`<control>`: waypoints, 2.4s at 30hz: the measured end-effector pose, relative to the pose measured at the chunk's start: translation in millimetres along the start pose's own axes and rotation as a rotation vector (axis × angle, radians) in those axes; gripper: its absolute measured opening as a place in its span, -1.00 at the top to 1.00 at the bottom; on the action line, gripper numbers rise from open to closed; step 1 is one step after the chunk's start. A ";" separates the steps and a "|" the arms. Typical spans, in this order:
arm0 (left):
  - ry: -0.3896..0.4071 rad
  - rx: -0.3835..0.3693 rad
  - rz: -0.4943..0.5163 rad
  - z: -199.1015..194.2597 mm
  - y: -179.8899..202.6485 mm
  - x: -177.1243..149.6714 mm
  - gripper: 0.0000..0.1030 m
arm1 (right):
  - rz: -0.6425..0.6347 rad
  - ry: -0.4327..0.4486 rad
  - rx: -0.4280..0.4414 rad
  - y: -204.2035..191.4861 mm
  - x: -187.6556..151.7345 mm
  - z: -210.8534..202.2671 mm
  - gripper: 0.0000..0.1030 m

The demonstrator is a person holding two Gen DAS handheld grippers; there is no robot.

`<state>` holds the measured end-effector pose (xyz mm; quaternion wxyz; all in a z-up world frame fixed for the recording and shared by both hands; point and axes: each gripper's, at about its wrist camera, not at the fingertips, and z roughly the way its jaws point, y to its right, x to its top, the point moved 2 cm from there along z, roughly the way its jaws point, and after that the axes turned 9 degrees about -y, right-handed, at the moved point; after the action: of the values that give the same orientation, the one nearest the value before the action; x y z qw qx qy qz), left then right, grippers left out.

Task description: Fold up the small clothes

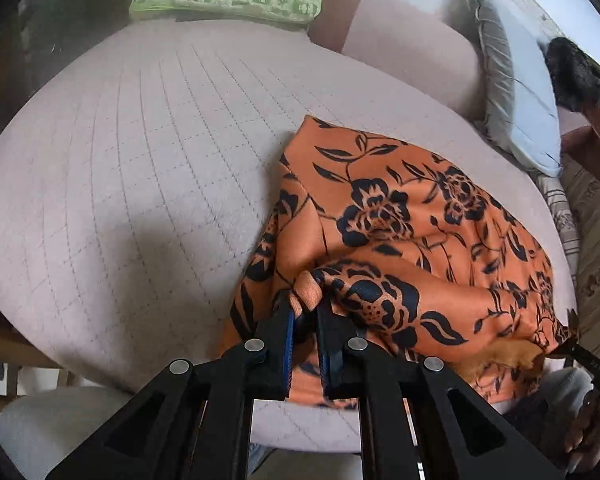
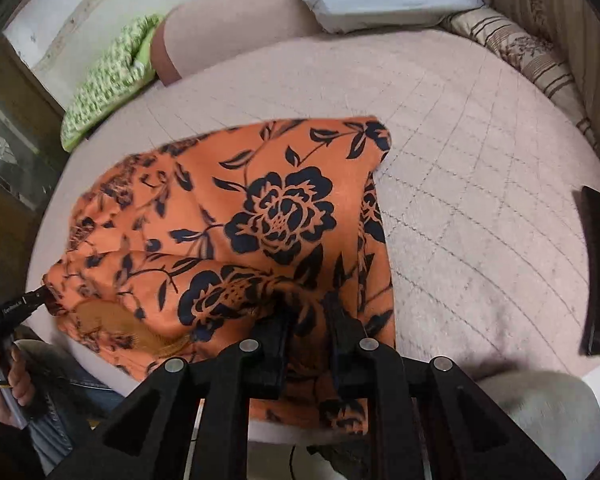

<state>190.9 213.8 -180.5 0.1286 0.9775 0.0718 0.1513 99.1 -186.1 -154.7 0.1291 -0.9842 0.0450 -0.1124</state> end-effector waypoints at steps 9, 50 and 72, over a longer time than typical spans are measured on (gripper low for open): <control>0.145 -0.126 0.057 -67.7 31.7 -65.1 0.23 | 0.023 0.123 0.150 -4.4 -38.9 -55.3 0.03; -0.166 -0.267 0.238 -45.0 75.1 -62.9 0.47 | 0.079 0.032 0.106 -52.5 -37.3 -44.7 0.28; -0.005 -0.189 -0.311 -26.2 -52.5 -23.1 0.18 | -0.123 0.047 0.327 -119.5 0.8 -22.4 -0.14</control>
<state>155.5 265.8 -177.1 0.2418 0.9385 0.2074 0.1333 101.8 -76.6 -101.9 0.2791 -0.9482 -0.0314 -0.1488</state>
